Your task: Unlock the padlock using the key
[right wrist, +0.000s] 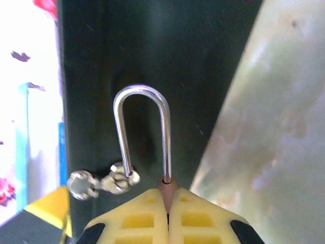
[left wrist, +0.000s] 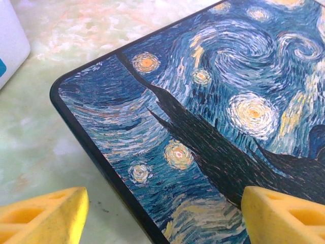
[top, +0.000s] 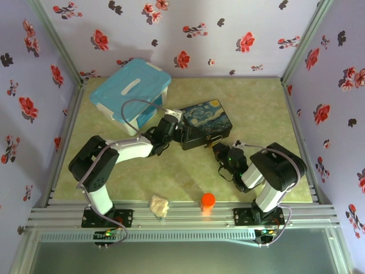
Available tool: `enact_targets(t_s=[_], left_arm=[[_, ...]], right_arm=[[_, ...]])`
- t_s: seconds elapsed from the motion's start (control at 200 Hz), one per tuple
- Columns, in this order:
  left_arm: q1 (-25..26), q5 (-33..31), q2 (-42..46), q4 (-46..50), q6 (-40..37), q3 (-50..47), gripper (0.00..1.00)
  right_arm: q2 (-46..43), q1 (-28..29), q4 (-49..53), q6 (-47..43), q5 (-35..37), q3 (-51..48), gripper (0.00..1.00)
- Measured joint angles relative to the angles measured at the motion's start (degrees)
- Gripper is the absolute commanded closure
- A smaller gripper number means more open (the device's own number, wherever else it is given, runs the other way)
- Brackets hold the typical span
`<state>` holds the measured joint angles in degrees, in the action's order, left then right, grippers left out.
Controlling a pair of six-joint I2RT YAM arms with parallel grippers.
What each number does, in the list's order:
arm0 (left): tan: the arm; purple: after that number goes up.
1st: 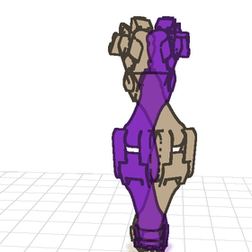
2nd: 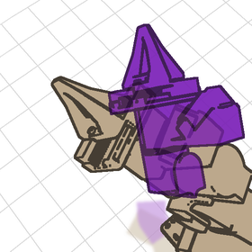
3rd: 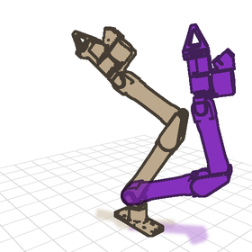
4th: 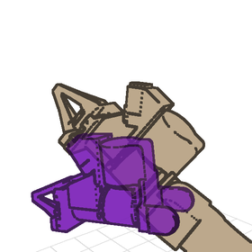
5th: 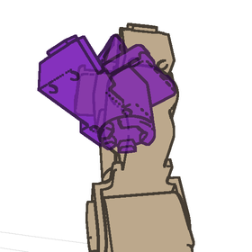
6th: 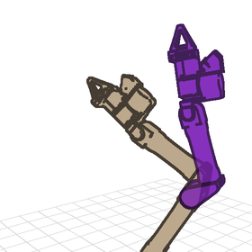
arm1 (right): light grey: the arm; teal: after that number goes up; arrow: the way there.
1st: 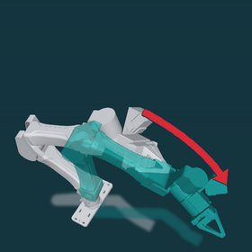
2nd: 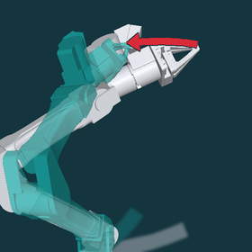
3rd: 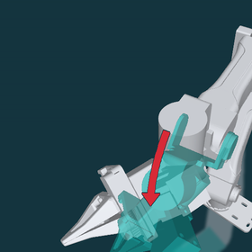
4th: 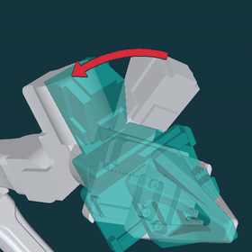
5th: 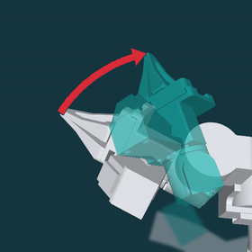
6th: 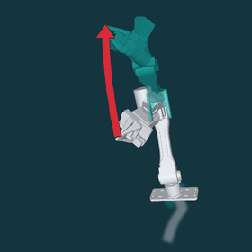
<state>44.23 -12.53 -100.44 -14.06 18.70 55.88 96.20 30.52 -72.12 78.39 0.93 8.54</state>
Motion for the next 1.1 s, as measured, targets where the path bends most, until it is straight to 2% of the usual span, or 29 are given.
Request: enact_targets(t_s=[0.125,0.215,0.42,0.61,0.83,1.1], left_arm=[[0.0,-0.1,0.3,4.6,-0.9,2.1,0.16],[0.2,-0.5,2.0,8.0,-0.9,2.3,0.14],[3.9,-4.2,8.4,13.5,-0.7,2.2,0.13],[8.5,-3.7,10.1,15.4,3.3,1.1,0.13],[11.7,-1.7,10.0,16.0,6.8,-0.6,0.18],[12.6,0.8,5.0,9.5,9.3,-0.3,0.22]], right_arm=[[-2.1,-1.4,8.0,-3.6,-6.7,0.5,1.00],[-7.4,-1.7,17.6,-7.9,-9.5,2.1,1.00],[-25.4,-3.0,52.6,-22.4,-10.1,10.9,1.00],[-24.3,-9.2,73.4,-35.6,-15.0,18.4,1.00],[-26.7,-10.3,81.2,-40.9,-18.2,18.4,1.00],[-25.6,-11.6,84.3,-44.0,-19.8,20.1,0.98]])
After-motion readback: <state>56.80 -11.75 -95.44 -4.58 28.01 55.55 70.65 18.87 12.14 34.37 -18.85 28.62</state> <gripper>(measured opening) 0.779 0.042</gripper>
